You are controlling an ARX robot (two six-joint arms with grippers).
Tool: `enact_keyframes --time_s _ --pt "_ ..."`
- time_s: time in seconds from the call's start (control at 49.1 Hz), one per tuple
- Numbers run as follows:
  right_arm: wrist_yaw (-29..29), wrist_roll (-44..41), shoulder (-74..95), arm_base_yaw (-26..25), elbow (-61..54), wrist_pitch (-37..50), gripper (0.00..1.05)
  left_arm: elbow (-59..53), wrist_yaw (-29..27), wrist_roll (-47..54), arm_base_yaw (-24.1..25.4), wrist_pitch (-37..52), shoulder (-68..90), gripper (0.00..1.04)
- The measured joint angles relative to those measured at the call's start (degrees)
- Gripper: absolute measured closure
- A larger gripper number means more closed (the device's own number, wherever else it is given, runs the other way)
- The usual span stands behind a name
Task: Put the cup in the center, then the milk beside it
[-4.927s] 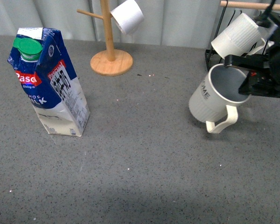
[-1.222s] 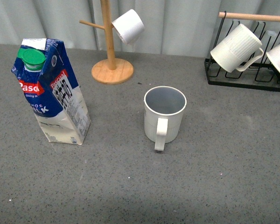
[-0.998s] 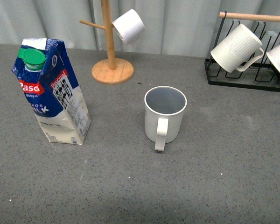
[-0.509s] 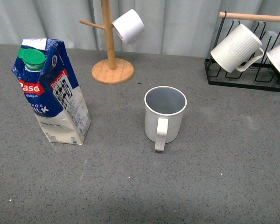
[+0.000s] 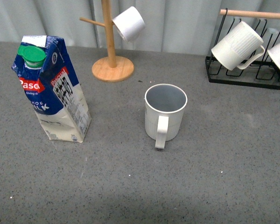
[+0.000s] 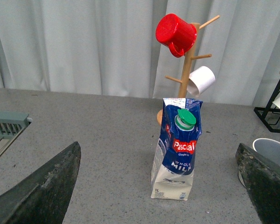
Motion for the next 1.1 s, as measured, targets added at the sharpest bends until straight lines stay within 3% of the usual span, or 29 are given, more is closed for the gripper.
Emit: enact_keyframes --time_s 0.183,0.244,0.326,0.448,0.672,1.099 --pt "0.0 0.0 0.0 0.0 0.0 0.0 0.2 0.0 0.0 0.0 0.0 0.0 0.0 0.07" --pt "0.0 0.0 0.0 0.0 0.0 0.0 0.07 1.4 -5.6 -1.7 -0.9 -4.9 3.1 0.07" --pt "0.0 0.0 0.0 0.0 0.0 0.0 0.1 1.7 -6.5 -2.6 0.3 -2.4 10.6 0.07" --pt "0.0 0.0 0.0 0.0 0.0 0.0 0.09 2.3 -0.6 -3.7 2.8 12.6 27.0 0.07" --pt "0.0 0.0 0.0 0.0 0.0 0.0 0.09 5.9 -0.9 -3.4 -1.4 37.0 60.8 0.07" --pt "0.0 0.0 0.0 0.0 0.0 0.0 0.09 10.7 -0.3 -2.5 -6.1 48.1 84.8 0.07"
